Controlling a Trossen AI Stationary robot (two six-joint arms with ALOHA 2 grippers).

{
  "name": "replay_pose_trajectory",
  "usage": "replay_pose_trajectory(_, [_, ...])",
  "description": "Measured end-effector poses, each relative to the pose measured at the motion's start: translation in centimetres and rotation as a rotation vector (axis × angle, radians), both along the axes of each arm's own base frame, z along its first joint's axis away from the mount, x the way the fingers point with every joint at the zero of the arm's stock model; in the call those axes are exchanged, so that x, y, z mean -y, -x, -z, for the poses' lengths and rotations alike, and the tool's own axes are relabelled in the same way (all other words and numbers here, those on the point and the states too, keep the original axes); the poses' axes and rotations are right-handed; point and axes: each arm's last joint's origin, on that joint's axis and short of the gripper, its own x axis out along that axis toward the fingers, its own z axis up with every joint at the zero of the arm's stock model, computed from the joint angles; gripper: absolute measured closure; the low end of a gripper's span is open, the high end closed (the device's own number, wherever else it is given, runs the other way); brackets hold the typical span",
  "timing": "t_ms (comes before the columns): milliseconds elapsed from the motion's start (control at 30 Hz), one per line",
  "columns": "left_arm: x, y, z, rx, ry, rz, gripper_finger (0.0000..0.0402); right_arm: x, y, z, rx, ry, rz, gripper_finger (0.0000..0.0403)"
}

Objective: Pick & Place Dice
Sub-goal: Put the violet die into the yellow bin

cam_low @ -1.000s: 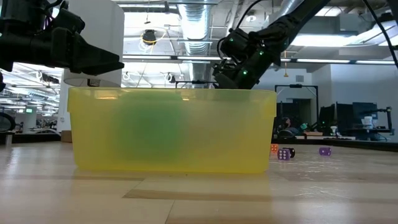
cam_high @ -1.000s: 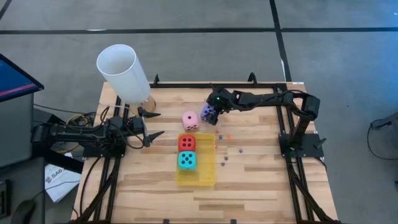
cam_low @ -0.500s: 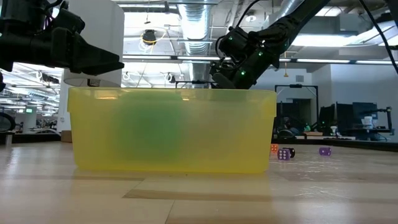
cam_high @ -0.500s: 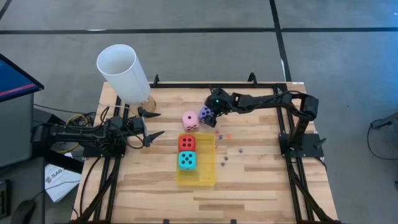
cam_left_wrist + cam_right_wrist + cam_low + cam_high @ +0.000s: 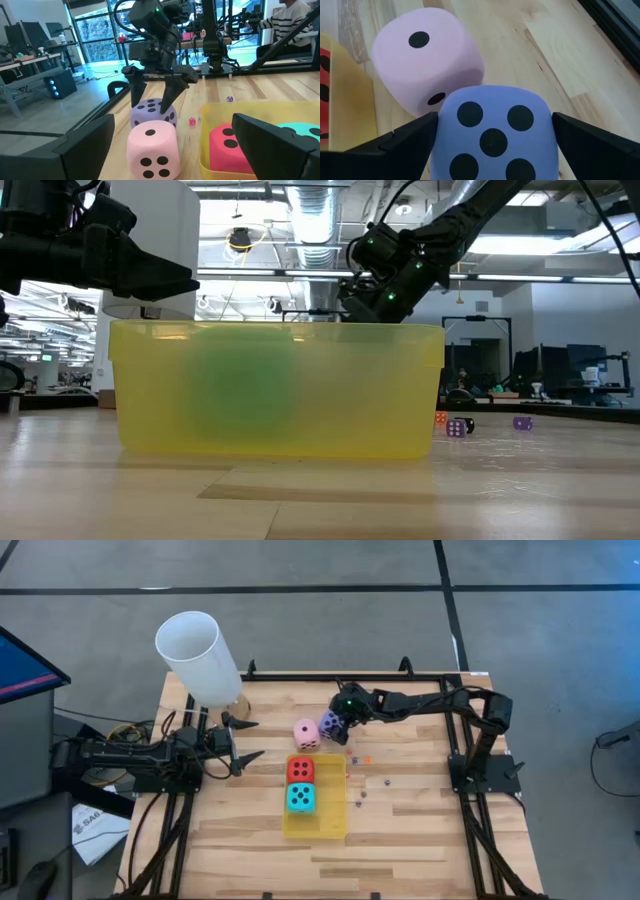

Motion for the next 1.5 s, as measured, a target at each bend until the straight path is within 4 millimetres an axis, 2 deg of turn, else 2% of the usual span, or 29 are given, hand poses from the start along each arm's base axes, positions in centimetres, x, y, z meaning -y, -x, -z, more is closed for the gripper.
replay_pose_trajectory(1000, [0.0,0.0,0.0,-0.001,-0.002,0.0,0.0009,-0.27,0.89,0.62,-0.115,-0.033,-0.001,0.0021])
replay_pose_trajectory(1500, [0.0,0.0,0.0,-0.001,-0.003,0.0,0.0009,-0.62,0.29,0.12,-0.111,0.04,-0.102,0.0021])
